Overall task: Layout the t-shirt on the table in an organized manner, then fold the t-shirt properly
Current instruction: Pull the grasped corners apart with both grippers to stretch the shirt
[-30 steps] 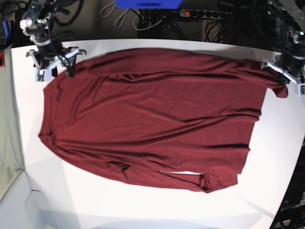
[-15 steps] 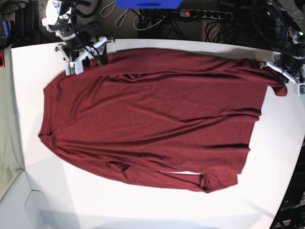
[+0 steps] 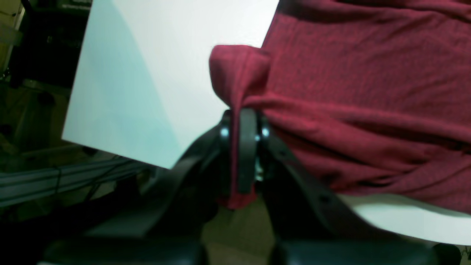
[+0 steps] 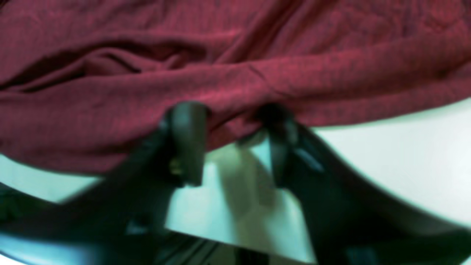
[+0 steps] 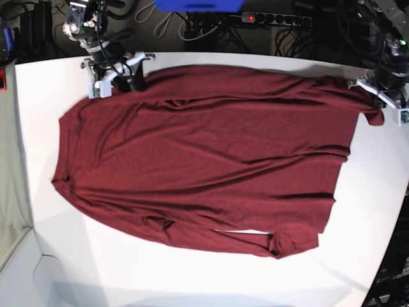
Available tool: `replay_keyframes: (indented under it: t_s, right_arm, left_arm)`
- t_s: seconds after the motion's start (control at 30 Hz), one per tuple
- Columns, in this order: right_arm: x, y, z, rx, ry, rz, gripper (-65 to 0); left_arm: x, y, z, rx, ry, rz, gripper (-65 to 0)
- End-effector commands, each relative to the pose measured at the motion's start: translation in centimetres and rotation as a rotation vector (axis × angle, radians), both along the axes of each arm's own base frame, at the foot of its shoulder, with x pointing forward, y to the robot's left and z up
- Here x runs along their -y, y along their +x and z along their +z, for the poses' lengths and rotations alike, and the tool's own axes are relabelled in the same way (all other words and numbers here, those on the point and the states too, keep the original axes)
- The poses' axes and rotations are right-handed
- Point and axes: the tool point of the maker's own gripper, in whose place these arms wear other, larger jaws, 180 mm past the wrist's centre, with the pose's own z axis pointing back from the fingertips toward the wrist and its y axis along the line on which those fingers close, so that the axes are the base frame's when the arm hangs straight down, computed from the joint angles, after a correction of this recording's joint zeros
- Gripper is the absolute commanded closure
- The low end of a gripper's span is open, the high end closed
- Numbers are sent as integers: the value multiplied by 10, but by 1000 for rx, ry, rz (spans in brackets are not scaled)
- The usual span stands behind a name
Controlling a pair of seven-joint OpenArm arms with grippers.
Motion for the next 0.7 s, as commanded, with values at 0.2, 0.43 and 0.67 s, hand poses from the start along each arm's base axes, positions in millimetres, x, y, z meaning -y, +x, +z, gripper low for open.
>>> replay_keyframes:
  t_s: [0.2,0.43,0.67]
  right_arm:
    - [2,-20,-15,-103,-33,26,0]
    - [8,4,25,17,-74,31,0]
    - [19,23,60,119,-116,13,0]
  left_arm:
    - [-3,6,12,35,26,-8,-2]
    - [0,14,18,70,5,-14,-1]
    - [-4,21,42,233,-114,23,-1]
